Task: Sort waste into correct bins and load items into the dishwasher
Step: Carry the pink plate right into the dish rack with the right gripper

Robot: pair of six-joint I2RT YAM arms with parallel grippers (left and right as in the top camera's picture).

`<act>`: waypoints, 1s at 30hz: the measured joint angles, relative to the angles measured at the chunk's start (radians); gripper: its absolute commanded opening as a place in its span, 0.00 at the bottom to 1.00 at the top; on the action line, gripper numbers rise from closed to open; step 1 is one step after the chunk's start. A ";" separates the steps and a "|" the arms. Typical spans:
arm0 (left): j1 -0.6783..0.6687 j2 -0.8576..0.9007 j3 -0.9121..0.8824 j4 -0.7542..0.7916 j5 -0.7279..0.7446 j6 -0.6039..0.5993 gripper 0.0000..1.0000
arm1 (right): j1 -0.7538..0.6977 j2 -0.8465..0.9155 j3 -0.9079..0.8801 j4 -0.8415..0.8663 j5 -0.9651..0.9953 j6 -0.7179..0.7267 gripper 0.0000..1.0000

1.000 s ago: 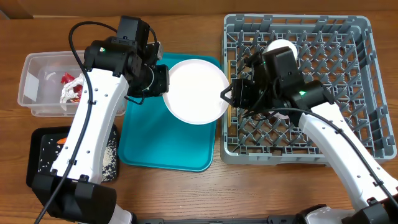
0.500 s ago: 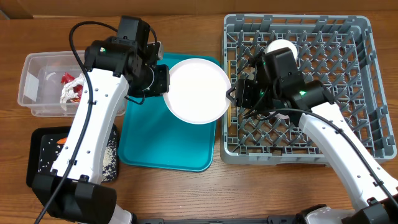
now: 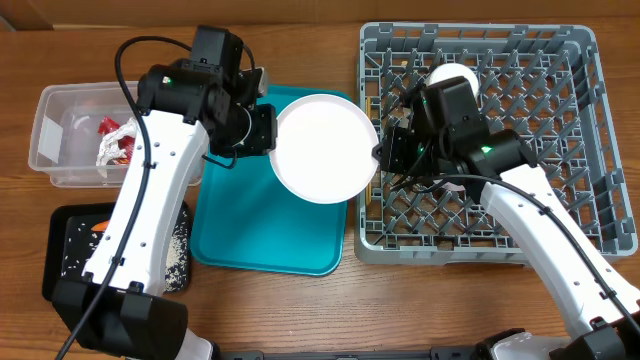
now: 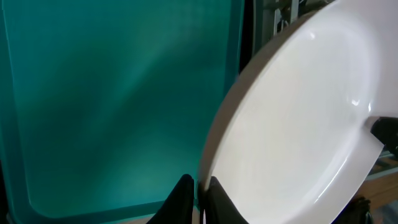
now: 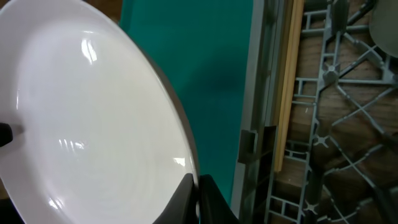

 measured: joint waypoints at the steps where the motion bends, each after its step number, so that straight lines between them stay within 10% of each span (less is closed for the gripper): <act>1: 0.000 0.000 0.000 0.000 0.000 0.000 0.16 | 0.000 0.000 0.000 0.001 0.001 0.000 0.04; 11: -0.005 0.000 0.000 0.007 -0.006 0.018 0.70 | -0.001 0.000 0.000 0.073 0.061 -0.003 0.04; 13: -0.005 0.000 0.000 0.006 -0.014 0.026 1.00 | -0.004 0.000 0.000 0.073 0.116 -0.003 0.04; 30: -0.005 0.000 -0.001 0.026 -0.040 0.026 1.00 | -0.032 -0.146 0.067 0.037 0.824 0.002 0.04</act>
